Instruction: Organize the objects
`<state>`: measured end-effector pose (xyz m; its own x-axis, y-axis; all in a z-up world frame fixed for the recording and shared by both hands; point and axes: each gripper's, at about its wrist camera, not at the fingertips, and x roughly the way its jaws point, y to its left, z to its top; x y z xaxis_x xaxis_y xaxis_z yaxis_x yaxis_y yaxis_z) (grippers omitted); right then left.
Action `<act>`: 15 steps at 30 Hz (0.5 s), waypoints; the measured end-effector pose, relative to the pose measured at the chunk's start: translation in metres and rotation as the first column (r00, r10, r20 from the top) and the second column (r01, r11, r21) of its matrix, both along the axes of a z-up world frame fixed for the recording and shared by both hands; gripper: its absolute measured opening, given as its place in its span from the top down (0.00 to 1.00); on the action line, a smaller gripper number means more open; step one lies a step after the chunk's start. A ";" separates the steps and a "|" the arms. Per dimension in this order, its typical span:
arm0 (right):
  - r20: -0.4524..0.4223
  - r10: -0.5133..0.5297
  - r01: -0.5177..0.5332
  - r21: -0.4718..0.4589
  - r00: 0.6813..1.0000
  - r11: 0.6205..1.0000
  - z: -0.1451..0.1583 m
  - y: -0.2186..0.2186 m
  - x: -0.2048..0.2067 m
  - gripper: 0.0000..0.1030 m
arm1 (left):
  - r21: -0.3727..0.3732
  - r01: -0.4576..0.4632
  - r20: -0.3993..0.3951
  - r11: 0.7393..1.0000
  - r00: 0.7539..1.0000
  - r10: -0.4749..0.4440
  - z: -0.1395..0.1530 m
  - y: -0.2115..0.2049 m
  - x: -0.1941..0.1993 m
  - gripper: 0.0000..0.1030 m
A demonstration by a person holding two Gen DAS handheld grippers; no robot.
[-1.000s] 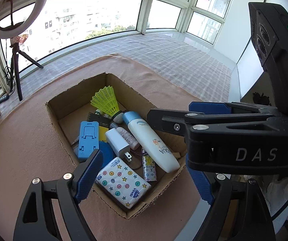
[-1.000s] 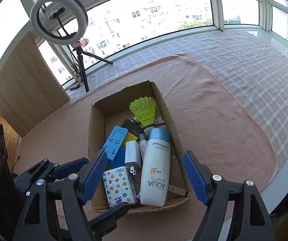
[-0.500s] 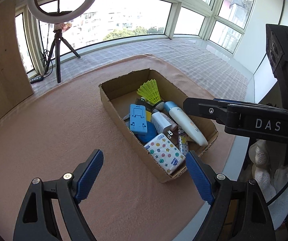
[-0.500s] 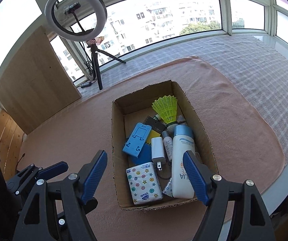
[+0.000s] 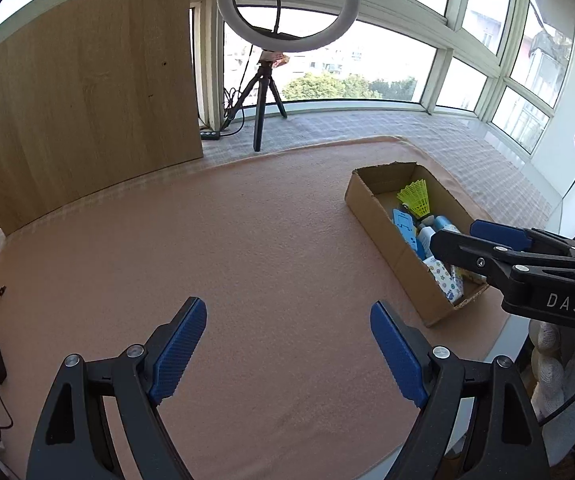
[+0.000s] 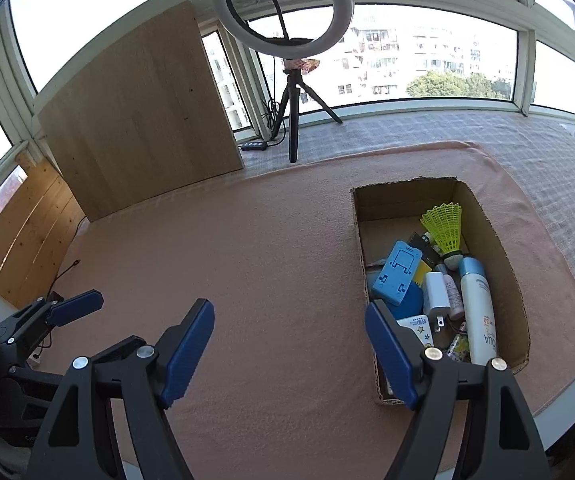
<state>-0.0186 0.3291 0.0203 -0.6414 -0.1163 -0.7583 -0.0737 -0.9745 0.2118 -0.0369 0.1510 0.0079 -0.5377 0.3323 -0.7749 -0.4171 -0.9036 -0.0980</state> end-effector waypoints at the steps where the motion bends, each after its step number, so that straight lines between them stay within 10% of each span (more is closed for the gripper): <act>1: -0.005 0.014 -0.014 0.012 1.000 1.000 0.001 -0.009 0.000 0.28 | 0.000 -0.022 -0.002 1.000 1.000 0.022 0.002 -0.011 0.001 0.16; 15: -0.035 0.135 -0.131 0.099 0.990 0.986 -0.001 -0.106 0.009 0.28 | -0.026 -0.263 -0.027 0.964 0.965 0.263 0.003 -0.130 0.028 0.16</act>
